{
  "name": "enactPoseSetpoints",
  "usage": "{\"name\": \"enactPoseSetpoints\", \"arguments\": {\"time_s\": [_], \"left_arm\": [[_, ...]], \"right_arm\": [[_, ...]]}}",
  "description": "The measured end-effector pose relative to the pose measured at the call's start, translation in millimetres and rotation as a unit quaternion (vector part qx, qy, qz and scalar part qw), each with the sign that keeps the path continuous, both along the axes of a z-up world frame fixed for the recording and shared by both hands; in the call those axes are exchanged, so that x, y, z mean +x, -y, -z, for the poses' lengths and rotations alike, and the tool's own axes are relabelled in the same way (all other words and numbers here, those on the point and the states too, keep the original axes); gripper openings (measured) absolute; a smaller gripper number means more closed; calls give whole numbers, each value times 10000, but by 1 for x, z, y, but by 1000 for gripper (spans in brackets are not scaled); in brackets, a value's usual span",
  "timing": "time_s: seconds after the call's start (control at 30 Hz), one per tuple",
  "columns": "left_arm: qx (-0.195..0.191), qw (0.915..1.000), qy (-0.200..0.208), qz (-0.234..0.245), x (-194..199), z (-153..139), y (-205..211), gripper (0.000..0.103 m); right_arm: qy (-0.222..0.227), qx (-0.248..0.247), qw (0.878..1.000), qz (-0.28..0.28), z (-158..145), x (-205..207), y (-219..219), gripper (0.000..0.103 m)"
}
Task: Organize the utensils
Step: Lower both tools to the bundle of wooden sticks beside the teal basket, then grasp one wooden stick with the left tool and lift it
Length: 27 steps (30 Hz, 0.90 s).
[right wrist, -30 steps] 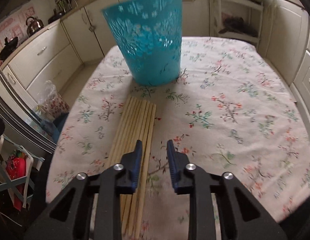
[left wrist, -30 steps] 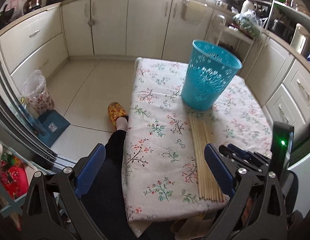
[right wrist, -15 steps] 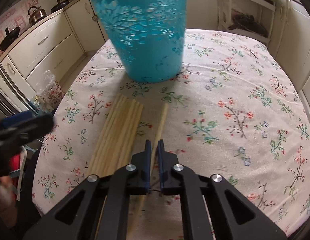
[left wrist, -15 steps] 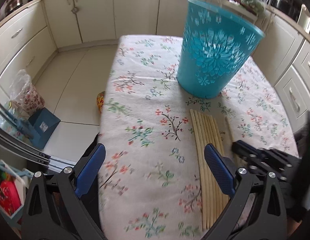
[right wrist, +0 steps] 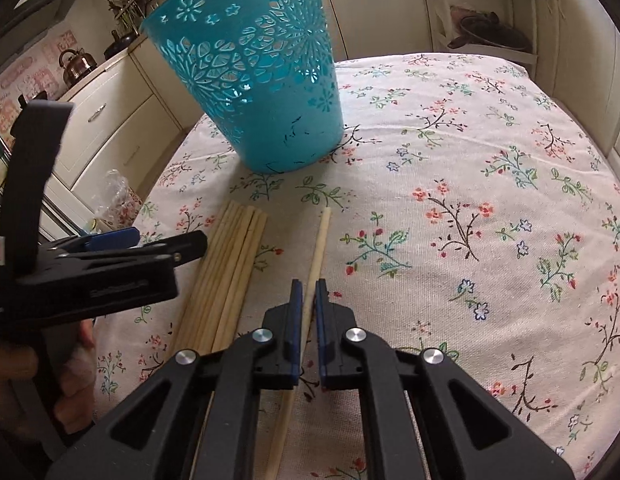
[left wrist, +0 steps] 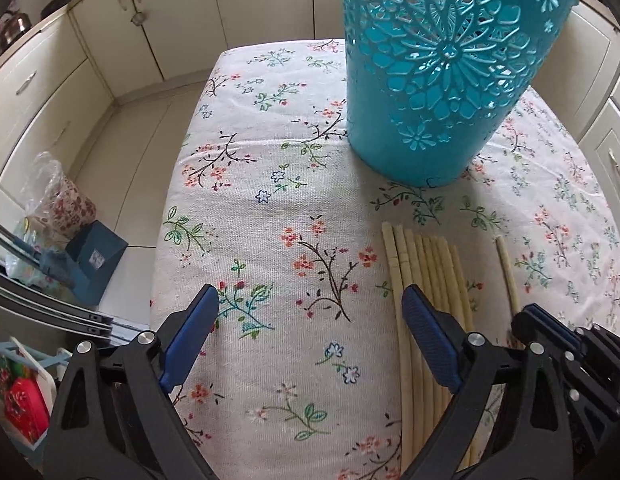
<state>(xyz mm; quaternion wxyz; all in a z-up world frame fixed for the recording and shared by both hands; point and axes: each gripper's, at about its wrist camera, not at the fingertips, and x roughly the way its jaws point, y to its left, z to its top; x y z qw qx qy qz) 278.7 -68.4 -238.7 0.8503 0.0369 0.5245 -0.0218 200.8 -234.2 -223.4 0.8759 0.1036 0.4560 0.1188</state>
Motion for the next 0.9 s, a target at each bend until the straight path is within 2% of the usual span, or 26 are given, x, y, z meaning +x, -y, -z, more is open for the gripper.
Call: {"name": "enactPoseSetpoints", "arguments": {"time_s": [0.23,0.3,0.4,0.47,0.5,0.57,0.67,0.73,0.8,0.9], "left_arm": [[183,9998,-41,-12,4,3,5,85],[139,9999,-33,26,5,2,6,80],[-8,9999,-26,124,3,-1,8,62],[-56,9996,20,279,0,-3,12,40],[-64,9993,19,356,0,-3,15,35],[-127,9985,-18,528,-2,-5,18,10],[-390,9977,-197,524,-4,-8,9,5],[-563,9974,-127,420,-8,-19,-2,5],[-800,9962,111,315,-14,-43,-17,5],[-1315,9888,665,236,-20,-97,-39,5]], "right_arm": [[-43,201,9998,15,1,0,3,7],[-42,217,9998,10,2,1,3,7],[-29,205,9998,7,2,1,3,7],[-31,163,9999,2,2,-1,1,7],[-18,155,9999,5,2,0,1,7],[7,147,9999,9,2,0,2,7],[25,137,9999,8,2,1,3,7],[24,159,9999,18,2,1,4,7],[9,214,9998,38,2,0,6,7],[-10,275,9996,70,3,-1,7,7]]}}
